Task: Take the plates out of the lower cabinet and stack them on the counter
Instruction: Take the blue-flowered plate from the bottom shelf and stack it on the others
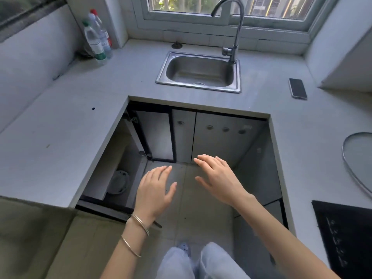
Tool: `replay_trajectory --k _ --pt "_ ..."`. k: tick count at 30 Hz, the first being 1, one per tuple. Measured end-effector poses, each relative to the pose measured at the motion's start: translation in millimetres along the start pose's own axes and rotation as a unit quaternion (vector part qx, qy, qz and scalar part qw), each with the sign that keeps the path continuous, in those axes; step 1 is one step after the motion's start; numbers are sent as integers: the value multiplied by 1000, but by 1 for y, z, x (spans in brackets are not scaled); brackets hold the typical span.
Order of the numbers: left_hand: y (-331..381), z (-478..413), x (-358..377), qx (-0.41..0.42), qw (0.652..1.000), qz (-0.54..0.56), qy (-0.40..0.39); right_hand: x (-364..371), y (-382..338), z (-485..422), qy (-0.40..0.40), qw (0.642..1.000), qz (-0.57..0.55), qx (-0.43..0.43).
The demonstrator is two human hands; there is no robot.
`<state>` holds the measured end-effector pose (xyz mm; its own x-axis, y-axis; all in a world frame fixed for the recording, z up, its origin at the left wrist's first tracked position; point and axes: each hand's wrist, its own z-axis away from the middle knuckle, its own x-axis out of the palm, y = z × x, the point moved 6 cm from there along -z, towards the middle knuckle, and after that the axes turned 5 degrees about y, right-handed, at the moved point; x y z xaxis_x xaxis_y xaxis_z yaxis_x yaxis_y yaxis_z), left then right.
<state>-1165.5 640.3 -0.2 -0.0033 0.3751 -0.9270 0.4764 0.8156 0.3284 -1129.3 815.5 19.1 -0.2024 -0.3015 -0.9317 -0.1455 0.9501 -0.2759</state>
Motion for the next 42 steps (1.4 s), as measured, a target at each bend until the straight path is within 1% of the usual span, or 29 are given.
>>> replay_trajectory --k 5,11,18,22,26,28,31,36,39,42 --pt "-20 -32 15 -42 999 -8 -8 23 20 -57 -37 999 -14 -36" --pt "-42 -78 27 -132 991 -27 12 54 38 -138 -116 984 -32 -128" --pt "-51 -133 37 -268 962 -6 42 70 59 -229 -143 965 -37 -219" --pt "-63 -139 42 -314 948 -8 55 90 49 -261 -164 948 -38 -270" --pt "-94 -136 45 -357 932 -22 62 116 27 -284 -198 931 -49 -303" --pt "-111 -133 49 -370 927 -21 56 129 17 -294 -208 926 -47 -313" --pt "-134 -131 56 -384 922 -20 45 148 6 -308 -217 925 -62 -307" --pt "-172 -142 78 -430 902 16 25 192 -10 -327 -245 914 -74 -315" --pt "-188 -147 91 -456 889 26 27 218 -19 -331 -263 907 -99 -315" --pt "-210 -149 112 -477 877 31 49 255 -25 -338 -266 901 -113 -324"
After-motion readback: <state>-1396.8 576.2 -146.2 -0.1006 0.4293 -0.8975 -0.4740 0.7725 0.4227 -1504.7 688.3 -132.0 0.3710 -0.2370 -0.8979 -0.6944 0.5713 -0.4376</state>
